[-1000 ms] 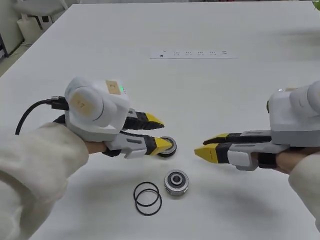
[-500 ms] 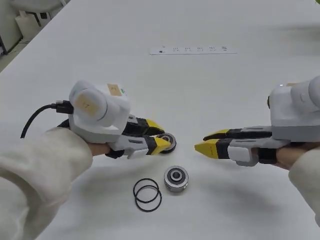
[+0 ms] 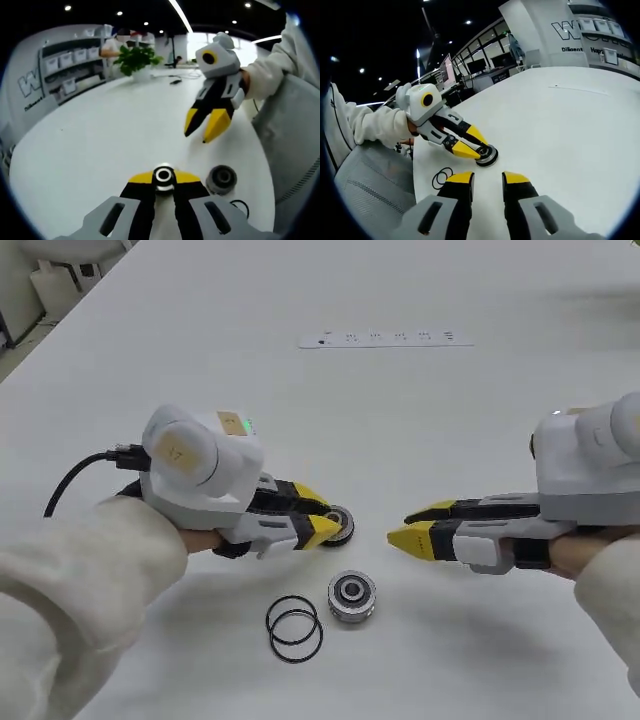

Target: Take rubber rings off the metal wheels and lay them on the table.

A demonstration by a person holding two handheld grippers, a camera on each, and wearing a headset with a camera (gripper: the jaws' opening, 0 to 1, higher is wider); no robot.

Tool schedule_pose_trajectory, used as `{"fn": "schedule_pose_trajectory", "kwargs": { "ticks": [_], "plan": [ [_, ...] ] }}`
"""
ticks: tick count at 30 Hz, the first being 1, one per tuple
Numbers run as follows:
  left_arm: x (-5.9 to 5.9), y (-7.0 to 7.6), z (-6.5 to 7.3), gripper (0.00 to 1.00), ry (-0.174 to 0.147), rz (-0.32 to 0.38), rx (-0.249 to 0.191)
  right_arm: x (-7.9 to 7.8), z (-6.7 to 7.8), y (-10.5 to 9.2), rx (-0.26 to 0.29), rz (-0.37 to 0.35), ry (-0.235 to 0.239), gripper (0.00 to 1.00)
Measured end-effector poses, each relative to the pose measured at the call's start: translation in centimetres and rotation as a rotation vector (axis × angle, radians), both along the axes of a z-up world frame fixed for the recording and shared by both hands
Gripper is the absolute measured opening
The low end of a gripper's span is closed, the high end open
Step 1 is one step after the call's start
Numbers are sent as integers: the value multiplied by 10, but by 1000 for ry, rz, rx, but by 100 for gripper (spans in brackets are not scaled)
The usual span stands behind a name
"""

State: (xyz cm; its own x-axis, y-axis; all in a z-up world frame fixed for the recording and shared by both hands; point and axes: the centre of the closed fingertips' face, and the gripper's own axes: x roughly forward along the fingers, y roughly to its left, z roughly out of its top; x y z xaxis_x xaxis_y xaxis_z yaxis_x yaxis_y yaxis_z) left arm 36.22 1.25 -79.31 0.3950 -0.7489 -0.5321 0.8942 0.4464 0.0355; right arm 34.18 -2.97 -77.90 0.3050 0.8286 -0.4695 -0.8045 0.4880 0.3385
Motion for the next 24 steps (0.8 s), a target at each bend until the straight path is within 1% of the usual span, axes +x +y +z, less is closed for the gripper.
{"fn": "schedule_pose_trajectory", "kwargs": {
  "ticks": [1,2,6,8,9,11,15,20,24],
  "plan": [
    [-1,-1,0,14,5,1,-5,0,-1,1,-7,4,-4,20],
    [-1,-1,0,14,3,-1,-6,1,-2,3,-14,9,-8,21],
    [-2,-3,0,14,7,-6,-11,2,-5,12,-50,56,-49,23],
    [-3,-4,1,14,7,-10,-12,2,-7,18,-75,91,-81,24],
    [-3,-4,1,14,8,-11,-14,2,-9,19,-84,99,-89,24],
    [-4,-4,1,14,8,-12,-16,3,-12,22,-103,113,-100,25],
    [-5,-5,1,14,8,-16,-18,4,-14,29,-109,132,-107,26],
    [-5,-6,2,14,10,-14,-25,9,-22,29,-137,150,-124,27],
    [-5,-6,2,14,10,-14,-29,11,-22,30,-158,167,-147,27]
  ]
}}
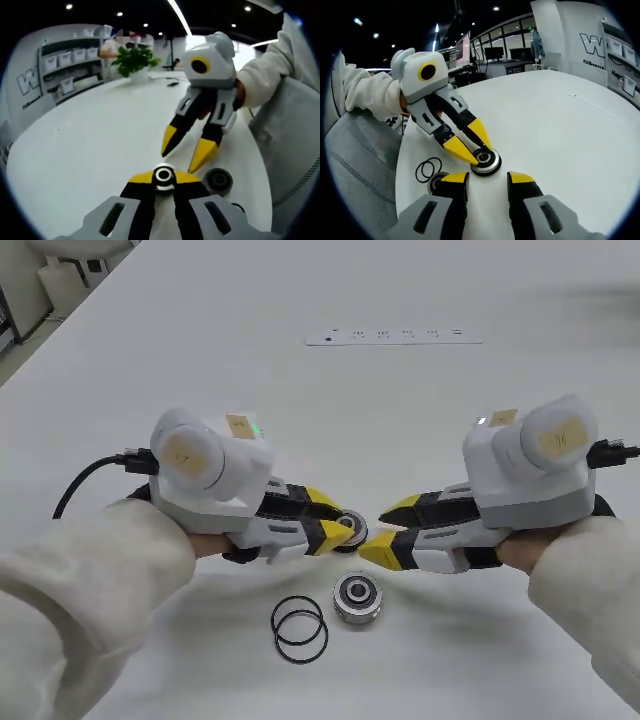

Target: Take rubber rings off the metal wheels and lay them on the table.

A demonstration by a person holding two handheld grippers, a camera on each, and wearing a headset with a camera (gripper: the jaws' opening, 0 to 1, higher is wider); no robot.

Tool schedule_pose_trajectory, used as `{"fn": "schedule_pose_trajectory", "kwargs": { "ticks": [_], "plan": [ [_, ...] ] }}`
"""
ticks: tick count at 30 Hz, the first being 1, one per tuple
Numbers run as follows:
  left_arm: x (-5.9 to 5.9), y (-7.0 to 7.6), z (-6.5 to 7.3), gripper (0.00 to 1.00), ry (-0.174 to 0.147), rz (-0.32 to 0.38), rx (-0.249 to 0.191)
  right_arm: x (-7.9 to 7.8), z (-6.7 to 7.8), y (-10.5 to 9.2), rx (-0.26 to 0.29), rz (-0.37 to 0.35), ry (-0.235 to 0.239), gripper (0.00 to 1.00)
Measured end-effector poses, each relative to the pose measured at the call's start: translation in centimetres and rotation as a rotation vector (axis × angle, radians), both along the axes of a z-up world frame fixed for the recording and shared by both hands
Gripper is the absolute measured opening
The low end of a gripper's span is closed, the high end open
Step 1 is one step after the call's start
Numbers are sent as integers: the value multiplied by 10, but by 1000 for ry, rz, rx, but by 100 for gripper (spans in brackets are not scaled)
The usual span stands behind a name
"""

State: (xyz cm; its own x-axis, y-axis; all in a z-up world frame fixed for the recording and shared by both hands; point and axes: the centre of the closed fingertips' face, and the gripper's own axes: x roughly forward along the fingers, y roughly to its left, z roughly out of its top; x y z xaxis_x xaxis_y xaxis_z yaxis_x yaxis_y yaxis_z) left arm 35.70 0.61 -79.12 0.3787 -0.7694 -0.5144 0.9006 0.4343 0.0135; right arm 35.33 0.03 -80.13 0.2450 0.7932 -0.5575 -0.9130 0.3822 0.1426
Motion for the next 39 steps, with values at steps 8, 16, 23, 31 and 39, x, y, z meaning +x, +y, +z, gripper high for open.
{"fn": "schedule_pose_trajectory", "kwargs": {
  "ticks": [8,16,23,31,39],
  "plan": [
    [0,0,0,14,0,1,-11,-1,-5,13,-31,41,-17,29],
    [0,0,0,14,-1,3,-16,4,-4,15,-46,51,-26,29],
    [0,0,-1,14,-5,5,-25,1,-8,14,-60,59,-29,27],
    [0,0,0,14,-6,8,-30,-1,-8,14,-63,82,-51,21],
    [0,0,0,14,-8,9,-32,0,-8,11,-65,83,-56,19]
  ]
}}
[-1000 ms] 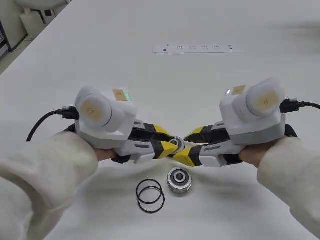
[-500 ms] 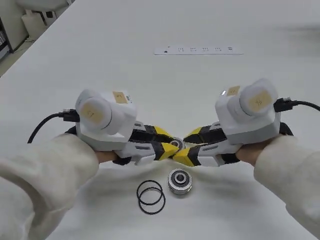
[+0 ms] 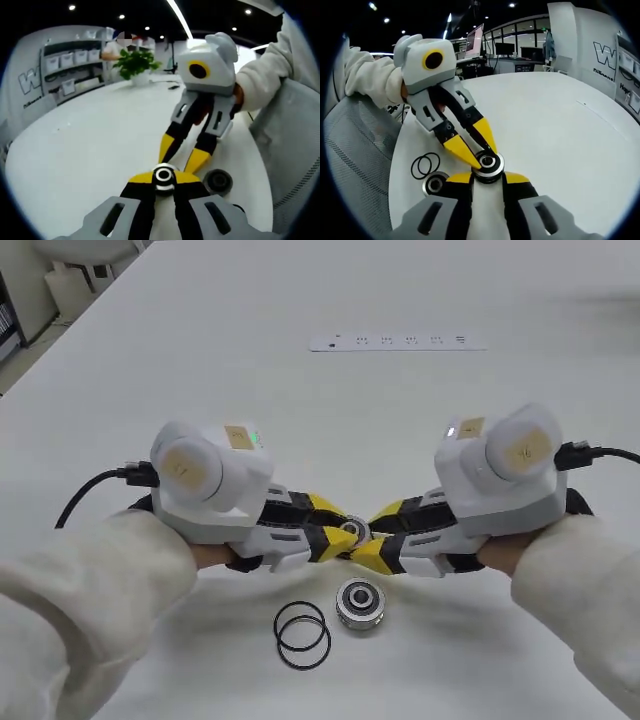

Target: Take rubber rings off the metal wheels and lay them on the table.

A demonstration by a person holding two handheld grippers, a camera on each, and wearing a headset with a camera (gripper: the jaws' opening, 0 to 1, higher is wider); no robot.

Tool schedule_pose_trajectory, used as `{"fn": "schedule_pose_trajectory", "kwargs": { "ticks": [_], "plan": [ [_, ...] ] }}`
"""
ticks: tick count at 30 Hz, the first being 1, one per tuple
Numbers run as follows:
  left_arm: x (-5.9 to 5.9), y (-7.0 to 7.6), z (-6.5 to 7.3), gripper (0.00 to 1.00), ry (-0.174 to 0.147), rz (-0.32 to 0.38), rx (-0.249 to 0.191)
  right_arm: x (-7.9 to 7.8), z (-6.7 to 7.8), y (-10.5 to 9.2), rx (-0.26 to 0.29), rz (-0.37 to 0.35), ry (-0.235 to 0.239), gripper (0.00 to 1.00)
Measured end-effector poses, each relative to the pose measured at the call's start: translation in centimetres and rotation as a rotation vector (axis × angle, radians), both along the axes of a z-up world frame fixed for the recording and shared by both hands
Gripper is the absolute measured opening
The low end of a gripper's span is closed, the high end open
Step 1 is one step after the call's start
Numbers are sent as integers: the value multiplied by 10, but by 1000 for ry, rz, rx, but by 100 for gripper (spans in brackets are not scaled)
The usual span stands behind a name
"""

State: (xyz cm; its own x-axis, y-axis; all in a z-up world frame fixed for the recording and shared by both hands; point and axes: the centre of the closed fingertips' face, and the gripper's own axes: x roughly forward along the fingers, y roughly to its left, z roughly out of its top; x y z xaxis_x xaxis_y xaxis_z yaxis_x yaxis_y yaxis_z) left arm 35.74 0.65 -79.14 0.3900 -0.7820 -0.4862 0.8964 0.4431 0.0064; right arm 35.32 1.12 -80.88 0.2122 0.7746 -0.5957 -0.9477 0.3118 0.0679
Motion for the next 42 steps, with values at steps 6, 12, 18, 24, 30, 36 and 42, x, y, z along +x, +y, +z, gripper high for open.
{"fn": "schedule_pose_trajectory", "kwargs": {
  "ticks": [6,12,18,24,30,36,42],
  "plan": [
    [0,0,0,14,-1,2,-1,0,0,-2,6,-11,14,17],
    [0,0,0,14,-3,2,-4,0,0,-4,15,-21,31,15],
    [0,0,0,14,-3,3,-5,-3,0,-8,15,-26,46,7],
    [0,0,0,14,-3,5,-5,-4,2,-8,14,-30,44,4],
    [0,-1,0,14,-4,5,-5,-3,2,-9,7,-37,33,1],
    [-2,-1,0,14,-6,5,-4,-3,2,-9,1,-50,29,0],
    [-1,0,0,14,-11,2,2,-1,2,-10,-2,-61,31,0]
  ]
}}
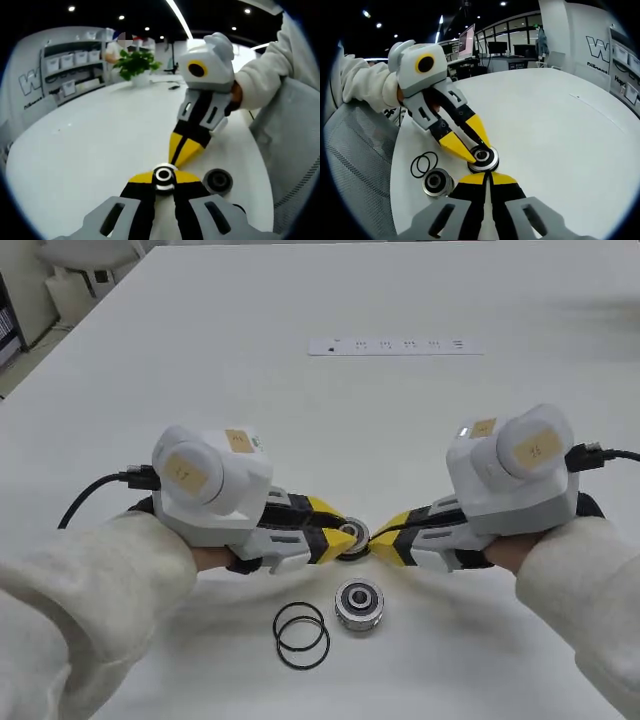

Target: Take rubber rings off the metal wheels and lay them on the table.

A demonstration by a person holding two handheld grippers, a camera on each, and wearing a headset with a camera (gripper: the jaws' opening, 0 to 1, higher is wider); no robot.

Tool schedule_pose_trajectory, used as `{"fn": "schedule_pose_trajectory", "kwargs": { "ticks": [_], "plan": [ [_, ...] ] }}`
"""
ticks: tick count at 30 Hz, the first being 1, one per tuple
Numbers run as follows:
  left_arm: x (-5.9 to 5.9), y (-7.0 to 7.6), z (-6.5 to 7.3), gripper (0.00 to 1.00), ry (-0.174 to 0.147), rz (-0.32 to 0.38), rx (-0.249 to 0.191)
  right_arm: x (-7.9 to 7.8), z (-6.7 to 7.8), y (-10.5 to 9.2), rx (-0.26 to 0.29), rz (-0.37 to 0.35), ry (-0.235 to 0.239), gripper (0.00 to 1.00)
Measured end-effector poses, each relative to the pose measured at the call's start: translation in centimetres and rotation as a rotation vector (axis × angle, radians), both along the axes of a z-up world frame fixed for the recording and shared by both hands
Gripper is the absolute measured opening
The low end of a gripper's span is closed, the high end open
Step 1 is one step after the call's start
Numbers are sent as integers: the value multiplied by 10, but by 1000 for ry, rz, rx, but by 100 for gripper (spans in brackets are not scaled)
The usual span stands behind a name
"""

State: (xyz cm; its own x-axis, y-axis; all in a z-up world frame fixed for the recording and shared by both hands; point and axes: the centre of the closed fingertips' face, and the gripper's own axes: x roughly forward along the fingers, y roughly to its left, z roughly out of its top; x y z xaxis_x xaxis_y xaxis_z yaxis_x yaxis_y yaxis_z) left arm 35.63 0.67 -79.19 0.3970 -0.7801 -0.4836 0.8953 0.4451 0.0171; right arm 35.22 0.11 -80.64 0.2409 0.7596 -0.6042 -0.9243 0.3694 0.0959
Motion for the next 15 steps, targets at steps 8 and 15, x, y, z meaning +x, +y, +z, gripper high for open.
{"fn": "schedule_pose_trajectory", "kwargs": {
  "ticks": [8,15],
  "plan": [
    [1,2,-1,14,-4,-1,5,3,2,-1,12,-19,9,0],
    [1,1,-1,14,-6,-3,6,5,3,-2,36,-52,41,0]
  ]
}}
